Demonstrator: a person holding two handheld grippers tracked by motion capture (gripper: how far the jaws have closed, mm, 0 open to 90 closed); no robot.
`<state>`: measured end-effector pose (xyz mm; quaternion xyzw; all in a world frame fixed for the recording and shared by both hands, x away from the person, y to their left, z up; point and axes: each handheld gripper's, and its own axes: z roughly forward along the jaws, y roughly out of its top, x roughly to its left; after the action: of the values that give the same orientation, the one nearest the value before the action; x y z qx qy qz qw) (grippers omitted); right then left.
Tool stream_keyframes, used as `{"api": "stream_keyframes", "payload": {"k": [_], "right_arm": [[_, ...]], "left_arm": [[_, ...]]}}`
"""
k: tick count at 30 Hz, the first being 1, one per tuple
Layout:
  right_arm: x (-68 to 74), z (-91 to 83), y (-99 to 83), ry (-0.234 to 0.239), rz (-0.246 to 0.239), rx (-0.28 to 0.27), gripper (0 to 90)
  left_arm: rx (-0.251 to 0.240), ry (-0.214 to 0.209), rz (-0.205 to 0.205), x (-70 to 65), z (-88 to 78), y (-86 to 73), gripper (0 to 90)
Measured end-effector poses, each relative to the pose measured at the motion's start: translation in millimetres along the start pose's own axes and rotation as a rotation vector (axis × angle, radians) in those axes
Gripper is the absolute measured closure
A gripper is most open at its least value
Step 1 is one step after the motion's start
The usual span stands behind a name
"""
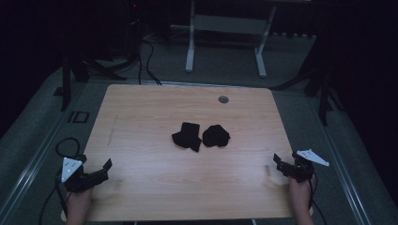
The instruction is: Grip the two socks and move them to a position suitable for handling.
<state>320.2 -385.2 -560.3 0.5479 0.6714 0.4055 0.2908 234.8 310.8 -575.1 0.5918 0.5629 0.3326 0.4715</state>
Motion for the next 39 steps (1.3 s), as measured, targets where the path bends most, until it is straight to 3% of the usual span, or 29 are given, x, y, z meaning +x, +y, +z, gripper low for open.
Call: {"api": "stream_keyframes", "payload": {"k": [7, 11, 14, 17, 21, 24, 27, 32, 39], "right_arm": [[2.3, 1.8, 2.8, 0.009, -0.029, 0.039, 13.4], [3.0, 3.7, 3.3, 0.023, -0.028, 0.099, 14.1], [4.8, 3.6, 3.7, 0.032, -0.04, 0.11, 14.4], [9.0, 4.6, 4.7, 0.068, -0.057, 0.136, 14.3], [10.8, 5.6, 6.4, 0.107, -0.059, 0.146, 14.3], [17.3, 6.0, 10.2, 0.137, -0.072, 0.143, 14.0], [24.1, 8.4, 13.9, 0.162, -0.078, 0.147, 14.0], [38.4, 11.5, 21.0, 0.183, -0.13, 0.153, 13.8], [55.6, 17.1, 27.8, 0.247, -0.185, 0.165, 13.4]], "left_arm": [[-0.02, -0.017, 0.002, -3.7, -1.2, 1.6, 0.0], [-0.035, -0.023, 0.038, -9.8, -0.6, 2.4, 0.0], [-0.035, -0.027, 0.062, -14.5, 0.7, 2.5, 0.1], [-0.037, -0.034, 0.086, -18.2, 1.2, 3.2, 0.1], [-0.022, -0.085, 0.065, -22.3, 1.1, 4.9, 0.1], [-0.003, -0.098, 0.05, -25.8, 0.6, 7.0, 0.1], [0.009, -0.095, 0.047, -30.0, -0.2, 8.5, 0.1], [0.007, -0.113, 0.038, -35.2, -1.4, 9.7, 0.1], [0.026, -0.124, 0.051, -38.7, -0.4, 10.2, 0.0]]}}
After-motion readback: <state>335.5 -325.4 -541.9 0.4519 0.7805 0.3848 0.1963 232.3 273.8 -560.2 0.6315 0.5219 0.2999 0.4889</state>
